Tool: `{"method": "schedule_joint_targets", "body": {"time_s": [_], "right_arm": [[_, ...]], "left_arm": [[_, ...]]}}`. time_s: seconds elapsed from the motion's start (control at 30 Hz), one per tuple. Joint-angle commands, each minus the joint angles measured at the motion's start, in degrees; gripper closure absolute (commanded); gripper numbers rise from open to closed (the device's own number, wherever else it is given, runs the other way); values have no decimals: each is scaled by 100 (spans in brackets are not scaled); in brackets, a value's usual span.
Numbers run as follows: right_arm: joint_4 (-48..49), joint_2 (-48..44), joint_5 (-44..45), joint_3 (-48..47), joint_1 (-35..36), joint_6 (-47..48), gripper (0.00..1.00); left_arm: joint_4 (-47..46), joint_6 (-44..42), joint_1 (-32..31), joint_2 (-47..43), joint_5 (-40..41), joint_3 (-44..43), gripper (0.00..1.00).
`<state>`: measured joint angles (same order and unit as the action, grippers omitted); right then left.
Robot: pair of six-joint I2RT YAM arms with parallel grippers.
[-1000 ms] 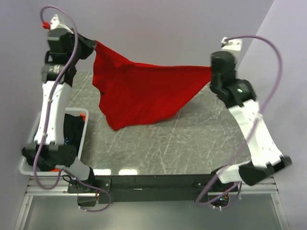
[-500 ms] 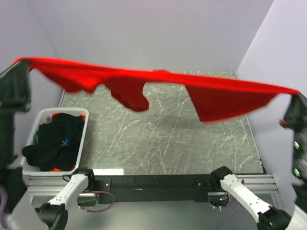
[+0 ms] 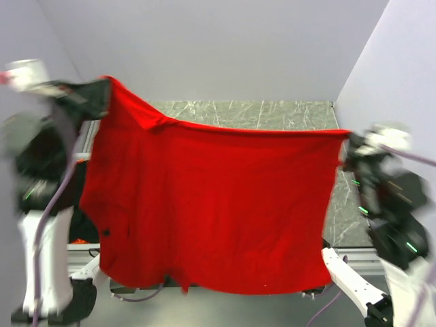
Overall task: Fold and stack the t-shirts
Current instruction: Flatten the tshirt out
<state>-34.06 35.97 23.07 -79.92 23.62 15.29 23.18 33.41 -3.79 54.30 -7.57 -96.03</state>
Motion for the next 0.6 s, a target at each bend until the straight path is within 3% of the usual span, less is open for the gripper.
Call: {"method": "schedule_joint_targets", "body": {"time_s": [0.0,0.1,0.17,0.27,0.43,0.57], "right_arm": [[627,516,356,1099,-24,1,100],[1811,1042,505,2371,-15,-88,100],[2183,1707,619,2691,-24,-35,100],[3114,2703,743,3227,-102,263,100],[4099,4056,243,3212,-568,422,100],[4118,5270,-57,2641,-1007,633,100]], "left_arm": [[-585,-150,36,607,-543,1241,97],[-1234,-308,28,1072,-579,2288,96],[-1490,-509,28,1615,-500,2745,94],[-2036,-695,28,2548,-534,2923,92],[-2274,-748,28,4103,-728,2406,93],[-2230,-696,28,5326,-790,1450,93]]}}
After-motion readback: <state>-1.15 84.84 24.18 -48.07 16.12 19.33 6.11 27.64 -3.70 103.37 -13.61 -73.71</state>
